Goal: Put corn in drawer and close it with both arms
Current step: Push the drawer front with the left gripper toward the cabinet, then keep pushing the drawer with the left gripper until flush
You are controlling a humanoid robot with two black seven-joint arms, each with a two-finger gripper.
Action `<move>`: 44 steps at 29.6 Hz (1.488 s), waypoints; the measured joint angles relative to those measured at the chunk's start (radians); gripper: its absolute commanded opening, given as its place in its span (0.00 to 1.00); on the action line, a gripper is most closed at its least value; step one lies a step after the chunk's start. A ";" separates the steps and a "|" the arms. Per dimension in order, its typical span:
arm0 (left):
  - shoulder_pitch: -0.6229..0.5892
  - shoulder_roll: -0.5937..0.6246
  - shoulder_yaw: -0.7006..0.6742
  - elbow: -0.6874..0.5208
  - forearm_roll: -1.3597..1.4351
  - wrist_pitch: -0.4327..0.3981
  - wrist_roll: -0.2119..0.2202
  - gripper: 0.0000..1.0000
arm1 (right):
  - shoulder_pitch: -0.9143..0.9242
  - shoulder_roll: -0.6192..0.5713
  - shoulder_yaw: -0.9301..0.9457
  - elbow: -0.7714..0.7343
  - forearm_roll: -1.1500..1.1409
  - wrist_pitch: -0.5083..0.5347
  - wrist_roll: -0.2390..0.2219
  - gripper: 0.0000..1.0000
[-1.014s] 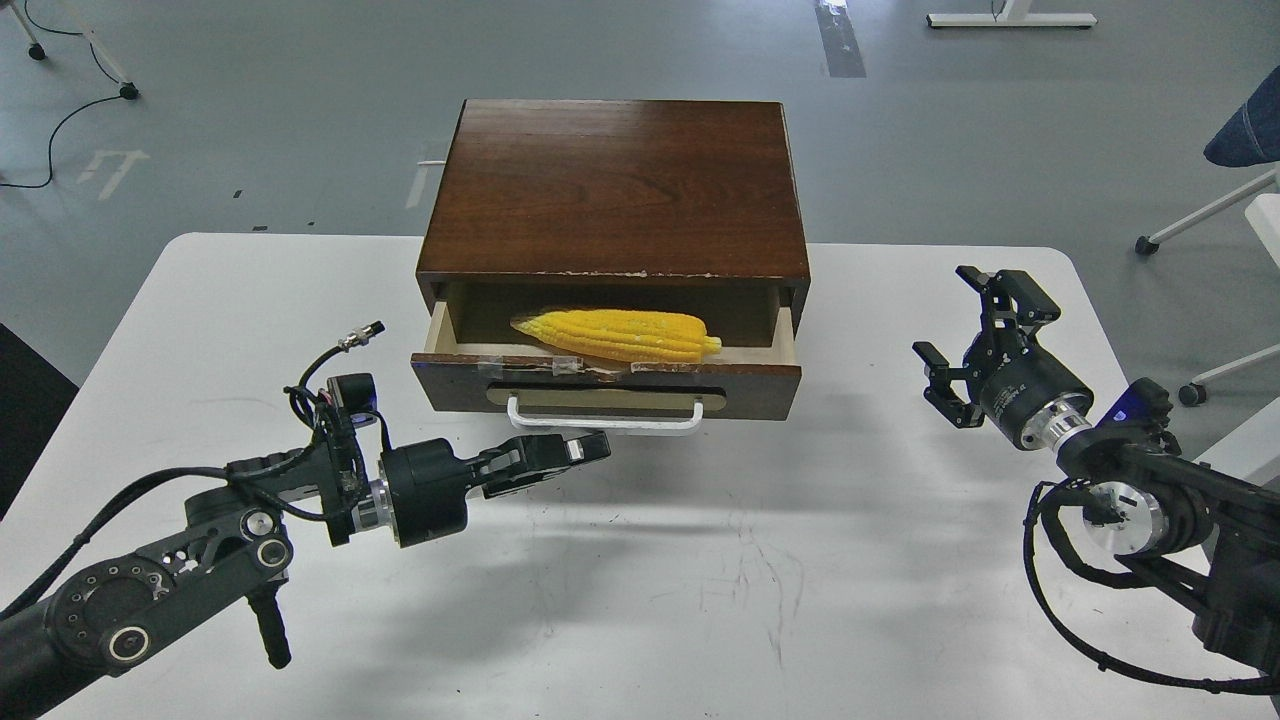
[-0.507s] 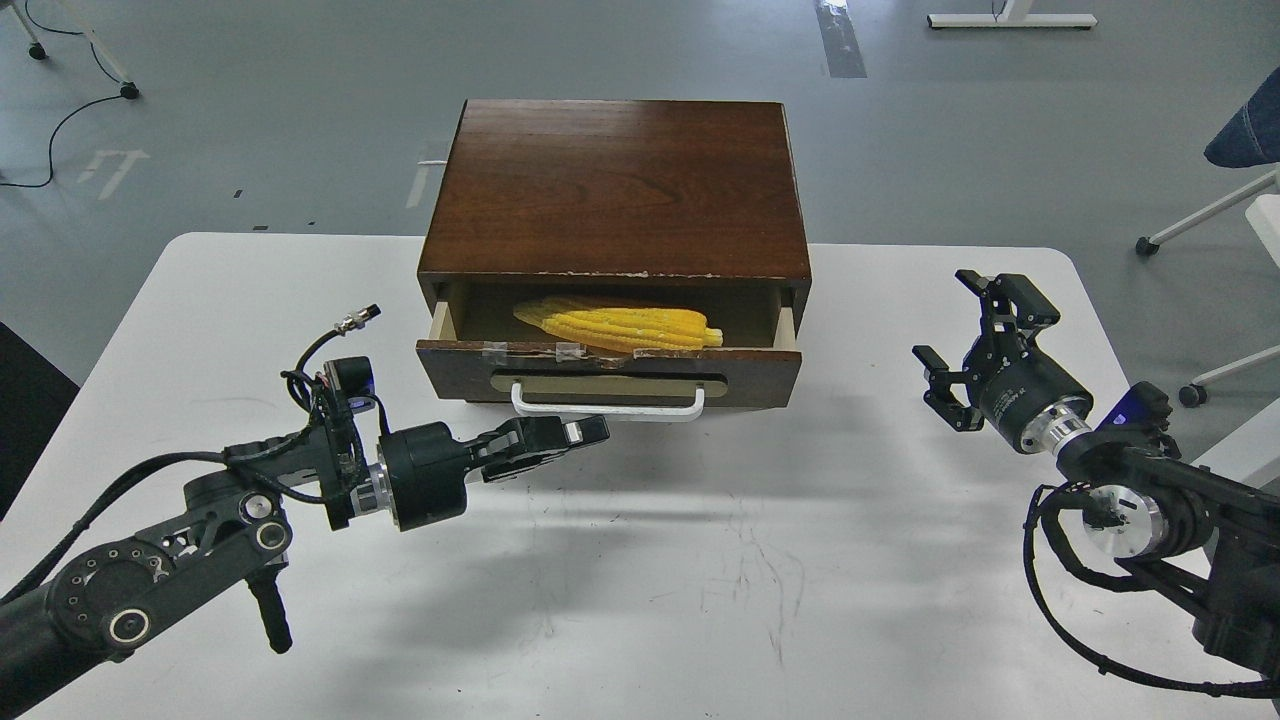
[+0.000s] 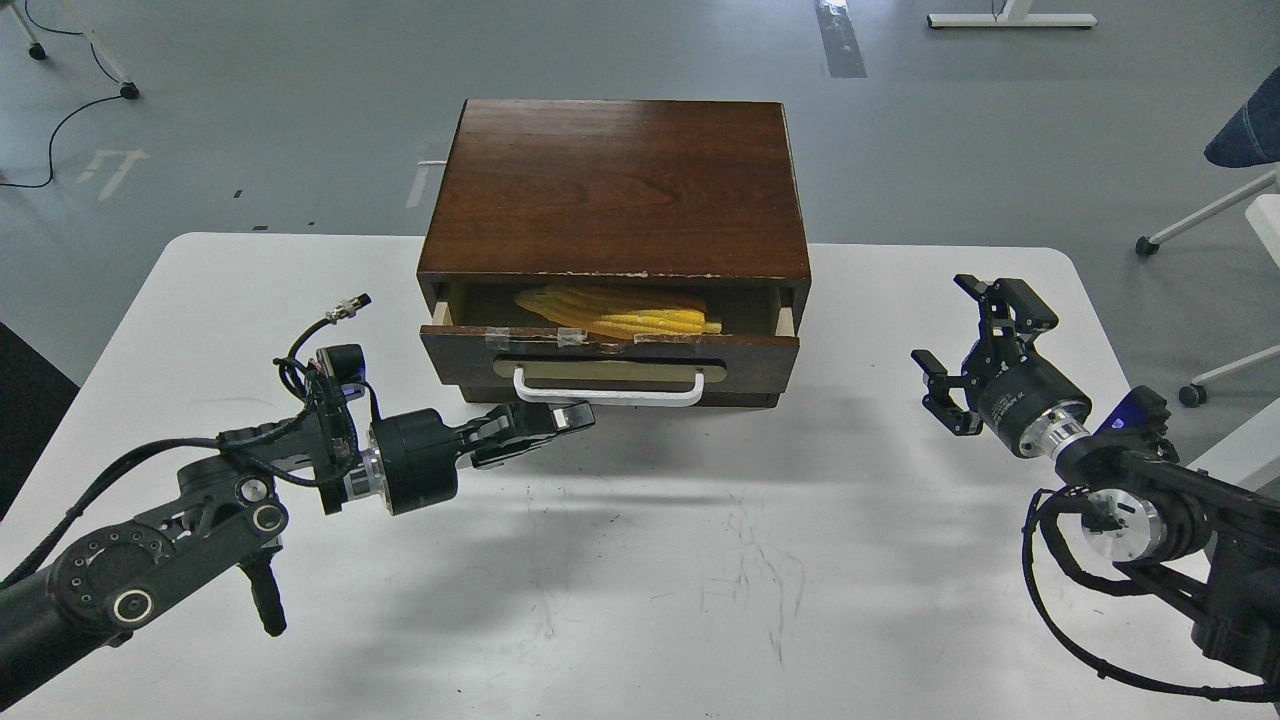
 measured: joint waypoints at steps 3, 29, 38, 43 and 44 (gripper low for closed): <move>-0.006 -0.003 0.000 0.008 -0.011 -0.005 0.000 0.00 | -0.001 0.000 0.000 0.000 0.000 0.000 0.000 0.99; -0.061 -0.021 0.001 0.075 -0.027 -0.033 0.000 0.00 | -0.008 0.000 0.000 0.001 0.000 0.000 0.000 0.99; -0.084 -0.035 0.006 0.112 -0.038 -0.037 0.000 0.00 | -0.010 0.000 0.000 0.001 0.000 0.000 0.000 0.99; -0.097 -0.040 0.006 0.133 -0.038 -0.038 -0.001 0.00 | -0.015 0.000 0.000 0.001 0.000 0.000 0.000 0.99; -0.100 -0.041 0.006 0.137 -0.038 -0.038 -0.001 0.00 | -0.015 0.000 0.000 0.001 0.000 0.000 0.000 0.99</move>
